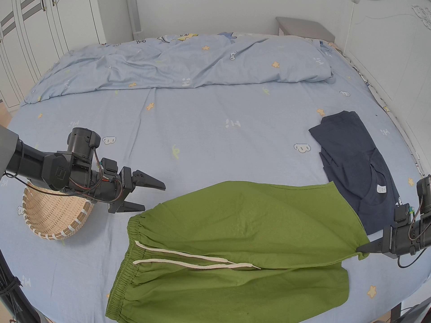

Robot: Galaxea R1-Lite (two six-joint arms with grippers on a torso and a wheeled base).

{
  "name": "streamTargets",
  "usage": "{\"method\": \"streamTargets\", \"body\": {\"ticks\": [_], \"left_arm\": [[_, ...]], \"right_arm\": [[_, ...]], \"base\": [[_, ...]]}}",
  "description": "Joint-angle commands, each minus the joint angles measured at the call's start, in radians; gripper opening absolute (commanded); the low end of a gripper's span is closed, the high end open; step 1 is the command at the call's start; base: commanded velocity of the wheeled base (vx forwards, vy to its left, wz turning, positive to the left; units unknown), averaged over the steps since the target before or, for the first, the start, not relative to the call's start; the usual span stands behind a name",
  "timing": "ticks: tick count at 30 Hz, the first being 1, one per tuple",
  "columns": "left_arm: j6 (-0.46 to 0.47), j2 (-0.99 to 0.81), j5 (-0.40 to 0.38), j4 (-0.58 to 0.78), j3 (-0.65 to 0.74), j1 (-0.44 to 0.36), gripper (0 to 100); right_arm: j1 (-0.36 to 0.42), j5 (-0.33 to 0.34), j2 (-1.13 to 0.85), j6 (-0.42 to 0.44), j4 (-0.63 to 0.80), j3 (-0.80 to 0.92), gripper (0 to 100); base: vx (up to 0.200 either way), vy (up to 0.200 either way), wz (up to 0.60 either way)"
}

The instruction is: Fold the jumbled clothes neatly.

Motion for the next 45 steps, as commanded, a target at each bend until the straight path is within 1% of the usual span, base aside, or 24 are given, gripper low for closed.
{"method": "streamTargets", "body": {"ticks": [1,6,10,11,12,13,15,17,20,22,24,36,37,38,43,45], "left_arm": [[0.003,0.022,-0.005,0.017,-0.007,-0.028,100],[0.003,0.053,0.004,0.02,-0.002,-0.062,100],[0.004,0.06,0.004,0.022,-0.001,-0.068,100],[0.004,0.06,0.004,0.023,-0.001,-0.068,100],[0.004,0.06,0.004,0.023,-0.001,-0.068,100],[0.004,0.06,0.004,0.025,0.001,-0.067,100],[0.004,0.059,0.004,0.026,0.001,-0.065,100],[0.004,0.059,0.004,0.04,-0.001,-0.056,100],[0.006,0.048,0.004,0.086,-0.002,-0.054,100],[0.007,0.047,-0.001,0.121,-0.007,-0.054,100],[0.01,0.048,-0.001,0.146,-0.012,-0.061,100],[0.01,0.054,-0.005,0.161,0.002,-0.079,100],[0.012,0.056,-0.005,0.178,0.001,-0.079,100],[0.013,0.056,-0.005,0.195,-0.004,-0.079,0],[0.07,0.059,-0.008,0.241,-0.016,-0.077,0],[0.076,0.057,-0.008,0.244,-0.018,-0.077,0]], "right_arm": [[0.005,0.0,-0.118,0.001,0.016,0.029,0],[0.001,0.0,-0.144,0.003,0.024,0.061,0],[-0.011,-0.001,-0.205,0.003,0.062,0.093,0],[-0.031,-0.001,-0.237,0.001,0.094,0.104,0],[-0.033,-0.001,-0.24,0.001,0.097,0.104,0],[-0.051,-0.001,-0.283,-0.001,0.14,0.113,0],[-0.053,-0.003,-0.308,-0.001,0.162,0.118,0],[-0.053,-0.001,-0.388,0.001,0.214,0.132,0],[-0.054,-0.001,-0.463,0.001,0.278,0.135,0],[-0.053,-0.003,-0.487,0.001,0.295,0.135,0],[-0.048,-0.003,-0.506,0.003,0.301,0.135,0],[-0.047,-0.001,-0.509,0.003,0.288,0.144,0],[-0.045,-0.001,-0.507,0.003,0.288,0.144,0],[-0.045,-0.001,-0.506,0.003,0.288,0.144,0],[-0.044,-0.001,-0.498,0.003,0.275,0.147,0],[-0.044,-0.001,-0.498,0.003,0.274,0.147,0]], "base": [[0.0,0.0,0.0],[0.0,0.0,0.0],[0.0,0.0,0.0],[0.0,0.0,0.0],[0.0,0.0,0.0],[0.0,0.0,0.0],[0.0,0.0,0.0],[0.0,0.0,0.0],[0.0,0.0,0.0],[0.0,0.0,0.0],[0.0,0.0,0.0],[0.0,0.0,0.0],[0.0,0.0,0.0],[0.0,0.0,0.0],[0.0,0.0,0.0],[0.0,0.0,0.0]]}}
